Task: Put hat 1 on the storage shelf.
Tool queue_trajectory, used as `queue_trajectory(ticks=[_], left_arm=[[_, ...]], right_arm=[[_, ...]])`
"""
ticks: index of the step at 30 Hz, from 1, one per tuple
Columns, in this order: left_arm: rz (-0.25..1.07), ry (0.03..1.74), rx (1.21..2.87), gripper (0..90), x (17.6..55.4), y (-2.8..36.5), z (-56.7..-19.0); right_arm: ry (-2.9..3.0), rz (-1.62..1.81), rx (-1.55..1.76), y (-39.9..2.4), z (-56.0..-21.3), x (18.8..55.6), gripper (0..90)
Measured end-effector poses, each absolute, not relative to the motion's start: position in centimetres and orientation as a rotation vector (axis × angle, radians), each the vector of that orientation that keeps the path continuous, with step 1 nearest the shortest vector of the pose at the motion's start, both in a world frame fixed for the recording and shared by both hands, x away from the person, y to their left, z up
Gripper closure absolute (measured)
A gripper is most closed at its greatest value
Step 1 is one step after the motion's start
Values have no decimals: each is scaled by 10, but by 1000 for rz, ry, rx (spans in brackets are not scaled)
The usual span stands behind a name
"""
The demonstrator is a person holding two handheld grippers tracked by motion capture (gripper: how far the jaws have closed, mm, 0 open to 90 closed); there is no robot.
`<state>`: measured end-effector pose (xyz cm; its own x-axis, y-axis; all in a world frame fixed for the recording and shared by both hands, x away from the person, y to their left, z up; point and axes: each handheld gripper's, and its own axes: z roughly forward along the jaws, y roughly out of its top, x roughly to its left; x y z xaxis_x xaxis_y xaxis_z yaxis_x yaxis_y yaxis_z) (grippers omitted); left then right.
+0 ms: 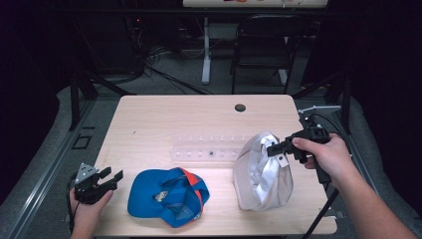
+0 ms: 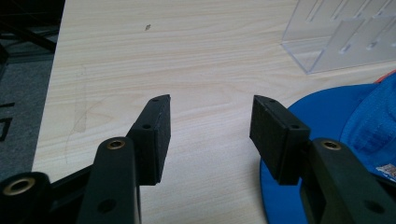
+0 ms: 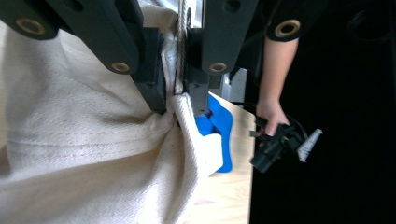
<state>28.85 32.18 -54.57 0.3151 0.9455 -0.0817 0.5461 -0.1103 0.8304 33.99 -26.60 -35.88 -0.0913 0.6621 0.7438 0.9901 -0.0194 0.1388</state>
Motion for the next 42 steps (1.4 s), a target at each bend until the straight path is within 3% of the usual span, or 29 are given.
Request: queue_trajectory(ticks=[13, 42], left_arm=[[611, 1332, 1800, 488, 290, 319, -546], [604, 1317, 1805, 491, 290, 316, -547]], right_arm=[[-1661, -1103, -1641, -268, -346, 346, 814], [-1634, -1237, -1570, -212, -289, 389, 813]])
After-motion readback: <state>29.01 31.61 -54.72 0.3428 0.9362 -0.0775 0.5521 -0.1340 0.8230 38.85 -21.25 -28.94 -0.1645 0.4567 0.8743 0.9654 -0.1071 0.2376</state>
